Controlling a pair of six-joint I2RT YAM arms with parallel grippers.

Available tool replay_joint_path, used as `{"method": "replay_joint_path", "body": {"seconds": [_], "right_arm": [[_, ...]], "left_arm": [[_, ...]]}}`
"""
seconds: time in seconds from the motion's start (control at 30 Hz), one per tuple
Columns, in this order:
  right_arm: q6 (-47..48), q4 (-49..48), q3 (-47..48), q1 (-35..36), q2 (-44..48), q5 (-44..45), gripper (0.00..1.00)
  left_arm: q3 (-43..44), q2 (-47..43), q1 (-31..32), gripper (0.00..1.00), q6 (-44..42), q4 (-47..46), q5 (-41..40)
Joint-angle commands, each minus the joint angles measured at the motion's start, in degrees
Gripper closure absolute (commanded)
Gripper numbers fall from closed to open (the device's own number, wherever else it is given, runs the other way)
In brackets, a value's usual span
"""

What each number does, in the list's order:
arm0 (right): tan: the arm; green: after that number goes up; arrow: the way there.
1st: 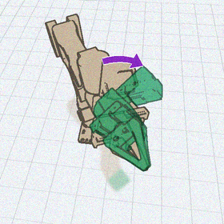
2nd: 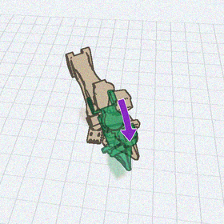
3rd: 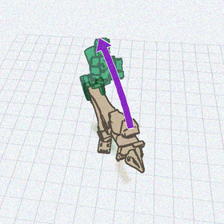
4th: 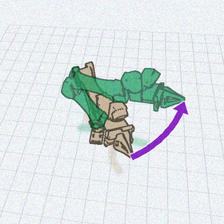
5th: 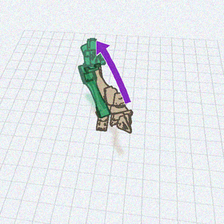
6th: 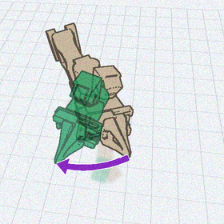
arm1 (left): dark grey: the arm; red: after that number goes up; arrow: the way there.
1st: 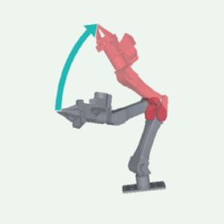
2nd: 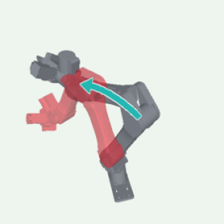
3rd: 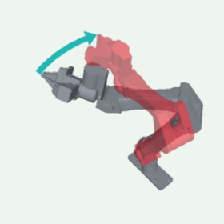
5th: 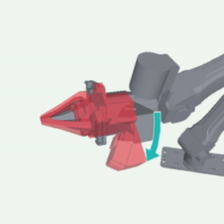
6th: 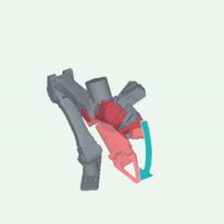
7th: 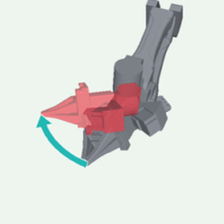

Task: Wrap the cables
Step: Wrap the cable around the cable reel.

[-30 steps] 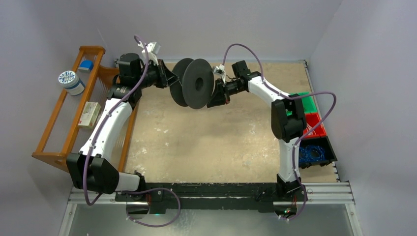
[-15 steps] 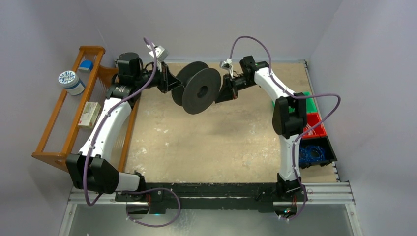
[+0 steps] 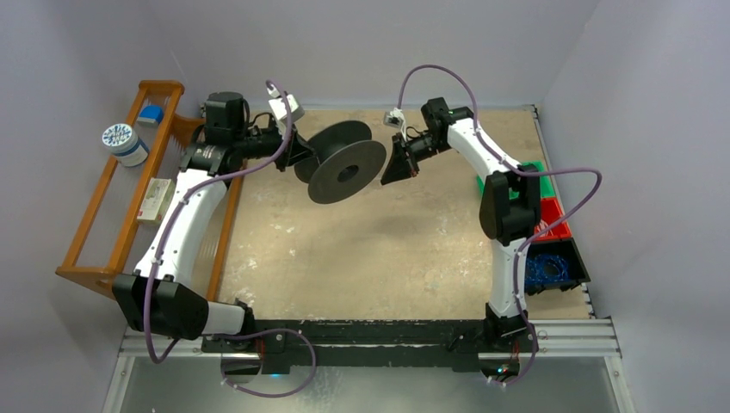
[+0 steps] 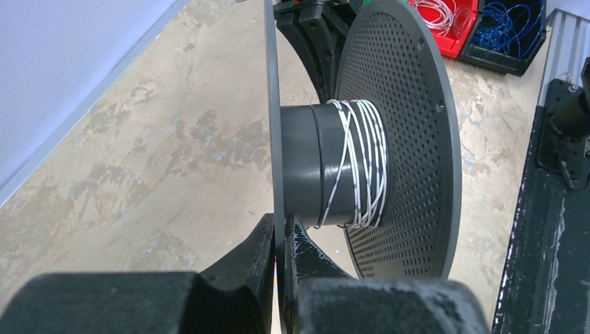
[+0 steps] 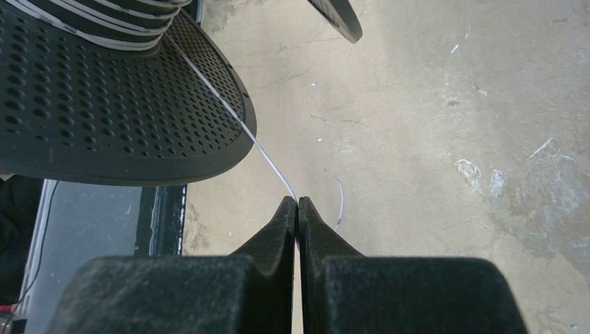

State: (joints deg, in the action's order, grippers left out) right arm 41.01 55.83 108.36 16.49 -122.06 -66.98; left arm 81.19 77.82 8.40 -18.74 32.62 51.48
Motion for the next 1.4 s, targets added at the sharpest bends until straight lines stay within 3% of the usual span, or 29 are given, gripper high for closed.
{"method": "replay_joint_path", "body": {"seconds": [0.0,0.23,0.47,0.77,1.13,1.37], "right_arm": [[4.14,3.78,-0.34,-2.69,-1.6,4.18,0.99],[3.08,4.66,-2.01,-3.21,-2.68,2.72,1.0],[-1.52,4.71,0.0,-5.55,-2.42,1.71,1.0],[-1.02,4.76,-1.78,-5.57,0.4,1.4,1.0],[-2.01,4.68,-4.39,-5.59,3.86,-0.6,0.99],[-3.22,4.72,-5.25,-5.59,5.5,-4.93,0.96]], "left_arm": [[2.59,-4.77,-0.58,1.0,-4.64,0.33,3.9],[-0.1,-7.07,-0.45,1.0,-15.97,4.44,5.02],[-3.41,-8.0,2.18,1.0,-29.62,10.12,-3.07],[-10.06,-9.68,7.83,1.0,-30.5,2.68,-17.97],[-14.78,-10.56,11.68,1.0,-28.21,-4.41,-28.19],[-18.23,-11.11,15.27,1.0,-26.53,-10.04,-38.73]]}}
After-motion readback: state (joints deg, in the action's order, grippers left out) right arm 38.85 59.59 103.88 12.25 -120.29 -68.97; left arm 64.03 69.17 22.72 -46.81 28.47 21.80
